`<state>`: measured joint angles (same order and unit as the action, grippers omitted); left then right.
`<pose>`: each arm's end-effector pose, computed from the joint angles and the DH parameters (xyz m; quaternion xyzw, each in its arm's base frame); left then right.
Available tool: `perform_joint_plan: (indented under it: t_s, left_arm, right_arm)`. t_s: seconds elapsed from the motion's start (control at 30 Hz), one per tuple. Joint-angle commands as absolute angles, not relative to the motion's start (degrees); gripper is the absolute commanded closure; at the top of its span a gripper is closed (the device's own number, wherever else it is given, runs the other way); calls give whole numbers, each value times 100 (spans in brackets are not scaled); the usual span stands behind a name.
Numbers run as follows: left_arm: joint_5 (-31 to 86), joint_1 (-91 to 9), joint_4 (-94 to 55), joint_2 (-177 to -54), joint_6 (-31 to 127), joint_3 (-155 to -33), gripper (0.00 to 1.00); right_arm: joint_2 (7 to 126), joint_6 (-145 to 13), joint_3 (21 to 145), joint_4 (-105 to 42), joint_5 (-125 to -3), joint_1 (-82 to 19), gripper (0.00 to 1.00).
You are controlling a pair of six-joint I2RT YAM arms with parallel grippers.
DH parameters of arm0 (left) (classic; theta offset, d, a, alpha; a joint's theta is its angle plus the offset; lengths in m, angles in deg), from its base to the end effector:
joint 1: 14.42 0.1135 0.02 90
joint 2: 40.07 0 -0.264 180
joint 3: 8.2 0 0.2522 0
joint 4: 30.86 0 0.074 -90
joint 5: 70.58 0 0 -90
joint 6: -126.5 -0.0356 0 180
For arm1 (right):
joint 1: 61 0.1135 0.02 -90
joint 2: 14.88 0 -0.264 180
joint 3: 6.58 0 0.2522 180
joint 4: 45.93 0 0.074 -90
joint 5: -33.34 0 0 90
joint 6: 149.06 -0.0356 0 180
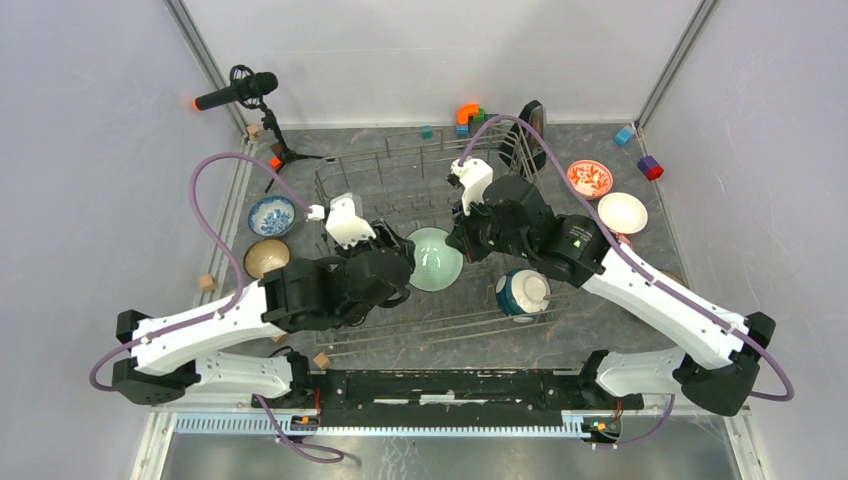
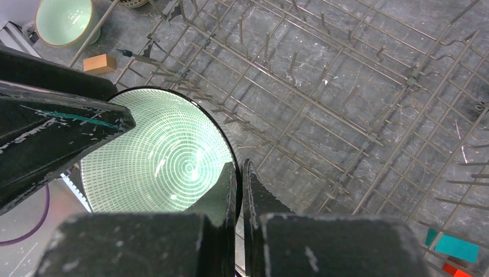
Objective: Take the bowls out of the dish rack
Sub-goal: Place the bowl with the bowl.
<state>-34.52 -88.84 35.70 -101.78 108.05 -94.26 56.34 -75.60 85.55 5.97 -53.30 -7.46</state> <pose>0.0801 -0.1801 0.3862 -0.1632 0.8192 -0.2239 0.5021 0.1589 0.2115 0.3971 -0.2623 0.8296 0.2618 0.4177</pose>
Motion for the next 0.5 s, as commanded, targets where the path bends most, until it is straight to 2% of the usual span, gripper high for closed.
perform_joint_plan:
  t_s: [0.0,0.1,0.23,0.33,0.4,0.47]
  left_arm:
    - [-3482,-8816,3818,-10312,11386,-9693,50]
    - [-3431,-8806,3980,-10424,11369,-9764,59]
    - [-3410,-8803,4184,-10550,11293,-9894,62]
    - [-3385,-8804,4197,-10560,11183,-9889,70]
    - [-3358,-8808,4187,-10570,11150,-9863,81]
    - [-3350,-8807,4188,-10585,11112,-9852,97]
  right_arm:
    - [5617,-7667,8883,90,-5475,-747,100]
    - [5648,-7662,8909,94,-5466,-747,100]
    - [5661,-7630,8929,95,-5445,-754,100]
    - [5634,-7622,8894,97,-5440,-749,100]
    - [5607,-7635,8864,87,-5446,-746,100]
    - [5579,-7633,8816,66,-5482,-747,100]
